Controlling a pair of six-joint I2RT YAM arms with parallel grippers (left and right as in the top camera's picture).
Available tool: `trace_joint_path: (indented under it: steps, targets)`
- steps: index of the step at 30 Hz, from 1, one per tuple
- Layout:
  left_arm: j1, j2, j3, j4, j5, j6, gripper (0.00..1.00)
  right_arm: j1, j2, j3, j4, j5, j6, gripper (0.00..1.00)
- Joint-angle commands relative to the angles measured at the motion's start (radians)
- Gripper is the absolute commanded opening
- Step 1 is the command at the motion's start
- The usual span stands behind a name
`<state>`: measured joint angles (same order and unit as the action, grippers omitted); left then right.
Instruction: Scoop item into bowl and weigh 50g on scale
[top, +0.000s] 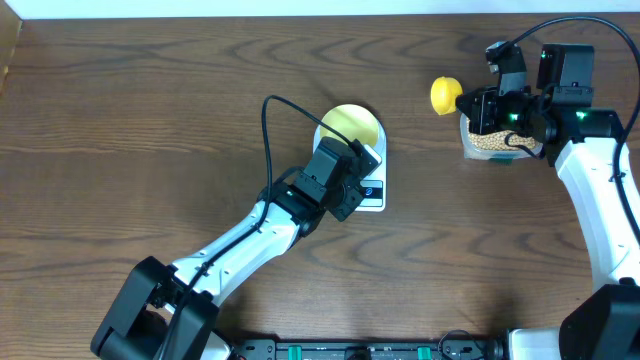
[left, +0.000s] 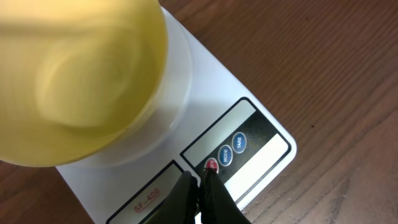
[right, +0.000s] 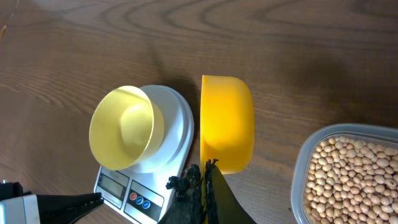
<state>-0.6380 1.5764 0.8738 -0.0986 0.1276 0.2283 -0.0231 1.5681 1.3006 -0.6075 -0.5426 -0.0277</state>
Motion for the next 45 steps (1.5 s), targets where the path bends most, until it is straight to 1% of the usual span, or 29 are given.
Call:
trace_joint_path:
  steps: [1,3,6,9,14,19,23,29,34,39,45]
  targets:
    - [0.014,-0.012,-0.002,-0.003,-0.012,0.010,0.07,0.004,-0.018,0.020,0.010,0.003,-0.015,0.01]
    - [0.026,-0.037,-0.002,-0.004,-0.013,0.061,0.07,0.004,-0.018,0.020,0.014,0.012,-0.014,0.01]
    - [0.069,-0.089,-0.002,-0.004,-0.013,0.105,0.07,0.004,-0.018,0.020,0.027,0.037,-0.014,0.01]
    - [0.148,-0.142,-0.002,-0.005,-0.013,0.109,0.07,0.004,-0.018,0.020,0.045,0.045,-0.014,0.01]
    - [0.334,-0.199,-0.002,-0.004,-0.013,0.108,0.07,0.004,-0.018,0.020,0.074,0.103,0.011,0.01]
    - [0.511,-0.185,-0.002,0.003,-0.012,0.107,0.08,0.004,-0.018,0.020,0.100,0.168,0.038,0.01]
    - [0.574,-0.150,-0.002,0.003,-0.012,0.108,0.07,0.004,-0.018,0.020,0.114,0.172,0.045,0.01]
    - [0.563,-0.107,-0.002,0.003,-0.001,0.108,0.07,-0.008,-0.018,0.020,0.116,0.174,0.049,0.01]
    - [0.513,-0.108,-0.001,0.002,0.002,0.108,0.08,-0.016,-0.018,0.020,0.109,0.175,0.048,0.01]
    - [0.399,-0.108,-0.001,-0.012,0.097,0.108,0.07,-0.021,-0.018,0.020,0.110,0.174,0.045,0.01]
    - [0.224,-0.085,-0.002,-0.050,0.100,0.108,0.07,-0.021,-0.018,0.020,0.118,0.174,0.027,0.01]
